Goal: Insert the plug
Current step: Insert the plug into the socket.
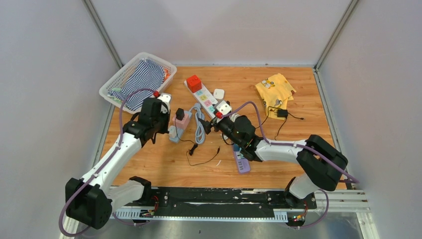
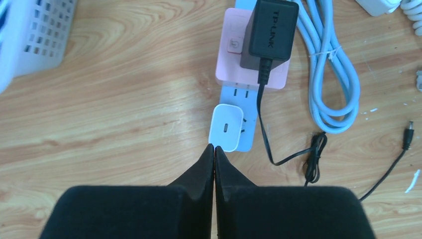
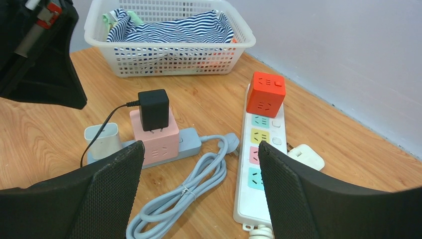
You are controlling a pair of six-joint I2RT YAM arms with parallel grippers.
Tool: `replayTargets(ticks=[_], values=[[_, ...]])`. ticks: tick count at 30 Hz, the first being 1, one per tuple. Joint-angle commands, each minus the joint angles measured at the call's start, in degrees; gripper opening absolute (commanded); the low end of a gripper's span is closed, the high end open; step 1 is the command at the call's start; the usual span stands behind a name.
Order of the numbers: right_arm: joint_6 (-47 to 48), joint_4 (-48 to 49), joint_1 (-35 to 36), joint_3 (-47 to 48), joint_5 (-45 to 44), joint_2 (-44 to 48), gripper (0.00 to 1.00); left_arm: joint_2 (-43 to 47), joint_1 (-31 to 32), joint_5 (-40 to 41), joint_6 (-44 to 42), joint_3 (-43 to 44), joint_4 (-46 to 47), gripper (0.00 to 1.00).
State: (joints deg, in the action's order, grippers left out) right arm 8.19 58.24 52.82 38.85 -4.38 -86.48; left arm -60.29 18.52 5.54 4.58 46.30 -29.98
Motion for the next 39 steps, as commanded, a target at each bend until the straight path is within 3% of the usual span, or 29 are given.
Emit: replayTargets(ticks=[1, 13, 19, 39], values=[[0.21, -0.05, -0.52, -0.25, -0.73, 1.57, 0.85, -2.41, 0.20, -3.18, 5.19, 0.20, 2.34, 0.00], [0.87, -0.74, -0.48, -0.18, -0.80, 2.74, 0.85, -6.77, -0.16, -4.78, 7.27, -4.27, 8.91, 0.00], [1.37, -1.01, -0.50, -0.38, -1.43, 3.15, 0.86, -12.54, -2.01, 0.04, 8.69, -5.99, 2.94, 0.00], [0.39, -5.86, -0.45, 1.19, -0.56, 3.79, 0.86, -9.33, -2.35, -5.71, 9.99, -0.14, 2.66, 0.00]])
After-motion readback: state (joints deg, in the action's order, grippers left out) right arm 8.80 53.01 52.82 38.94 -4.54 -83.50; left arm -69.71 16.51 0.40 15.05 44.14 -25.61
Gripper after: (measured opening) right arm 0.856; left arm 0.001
